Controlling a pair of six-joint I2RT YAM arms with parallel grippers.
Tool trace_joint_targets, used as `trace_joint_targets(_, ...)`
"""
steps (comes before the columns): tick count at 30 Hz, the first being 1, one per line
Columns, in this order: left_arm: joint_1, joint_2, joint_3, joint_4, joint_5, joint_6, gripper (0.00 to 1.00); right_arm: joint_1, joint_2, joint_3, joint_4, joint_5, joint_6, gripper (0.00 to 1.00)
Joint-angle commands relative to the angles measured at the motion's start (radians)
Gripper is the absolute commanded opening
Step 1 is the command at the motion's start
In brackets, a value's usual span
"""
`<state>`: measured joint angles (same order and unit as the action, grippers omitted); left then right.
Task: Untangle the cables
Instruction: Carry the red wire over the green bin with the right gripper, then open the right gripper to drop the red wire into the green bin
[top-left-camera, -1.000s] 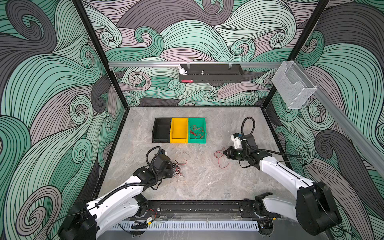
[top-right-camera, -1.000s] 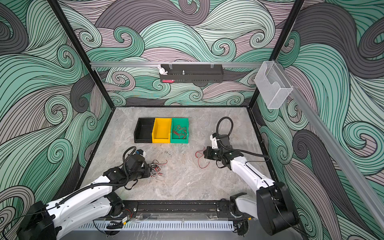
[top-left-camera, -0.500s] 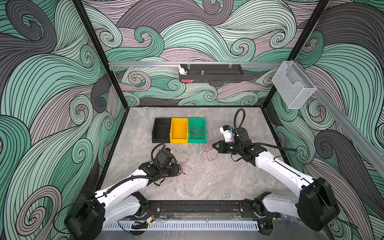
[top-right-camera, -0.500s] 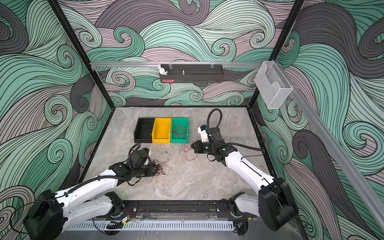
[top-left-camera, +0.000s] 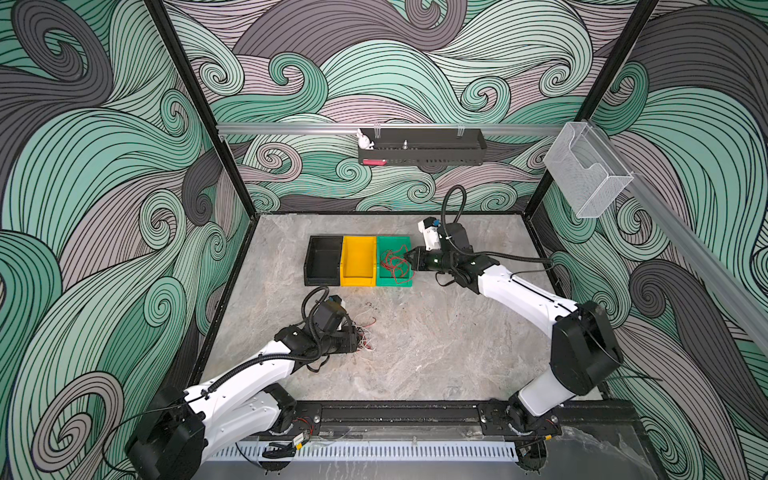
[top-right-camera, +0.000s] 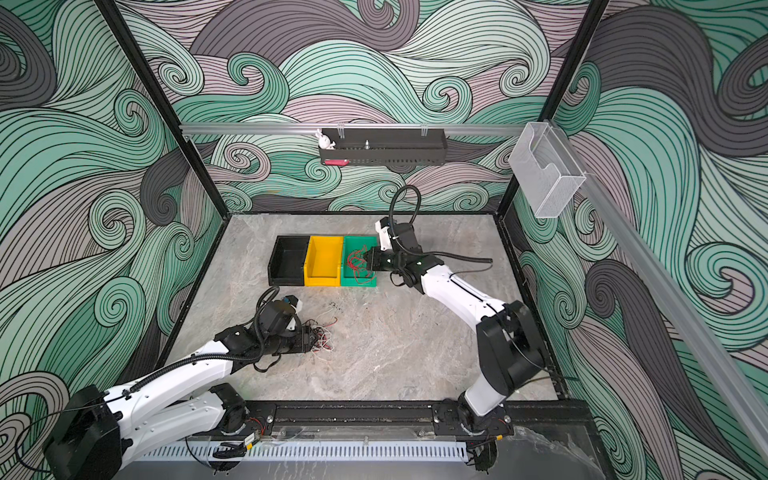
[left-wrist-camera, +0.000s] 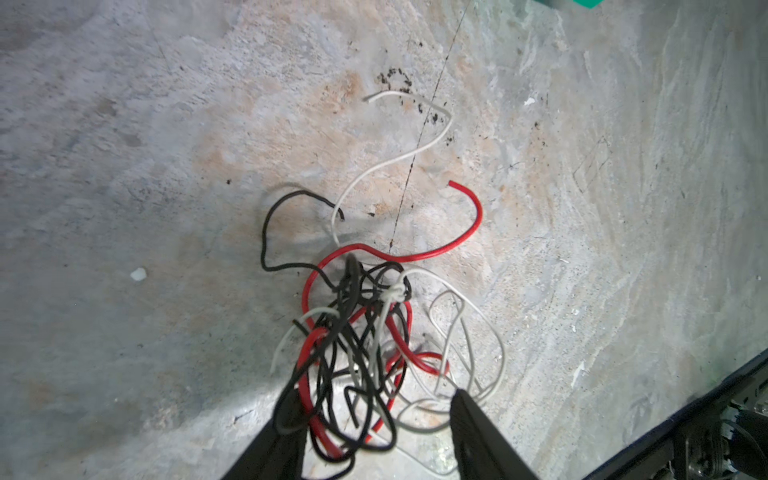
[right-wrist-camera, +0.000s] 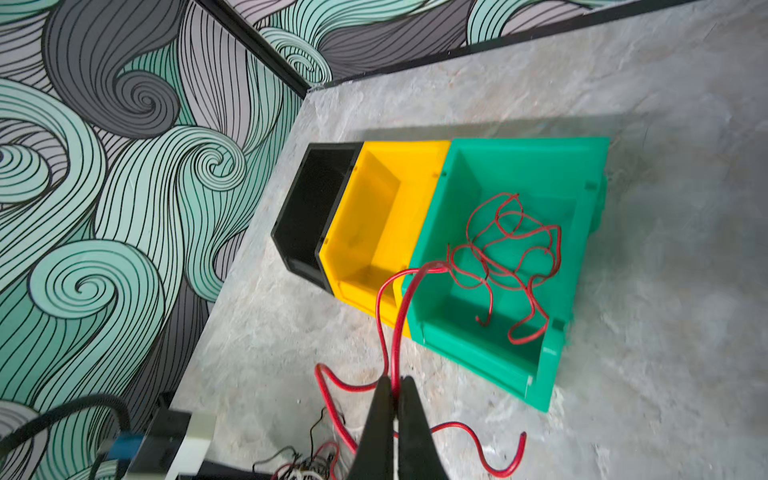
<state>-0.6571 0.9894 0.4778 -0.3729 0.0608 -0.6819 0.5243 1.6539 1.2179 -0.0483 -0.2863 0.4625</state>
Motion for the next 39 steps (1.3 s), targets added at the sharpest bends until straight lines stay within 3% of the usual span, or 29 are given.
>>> trace_joint_targets(1,0.006,-0.026,0.006,0.011,0.011,-0.008,0.58,0.002,0.066,0.073,0.029,0.067,-0.047,0.01)
trace_joint_targets(12,0.007,-0.021,-0.004,0.038,0.012,0.001,0.58,0.001,0.273,0.196,0.091,0.150,-0.089,0.01)
trace_joint_targets(29,0.009,-0.028,-0.020,0.049,0.013,0.003,0.58,0.002,0.425,0.277,-0.073,0.207,-0.140,0.04)
trace_joint_targets(31,0.008,-0.032,-0.025,0.052,0.013,0.001,0.58,0.002,0.425,0.279,-0.098,0.230,-0.148,0.06)
trace_joint_targets(34,0.009,-0.035,-0.029,0.055,0.013,-0.001,0.58,0.002,0.415,0.270,-0.108,0.244,-0.158,0.19)
trace_joint_targets(39,0.008,-0.034,-0.030,0.055,0.011,-0.003,0.58,0.001,0.394,0.267,-0.128,0.246,-0.169,0.22)
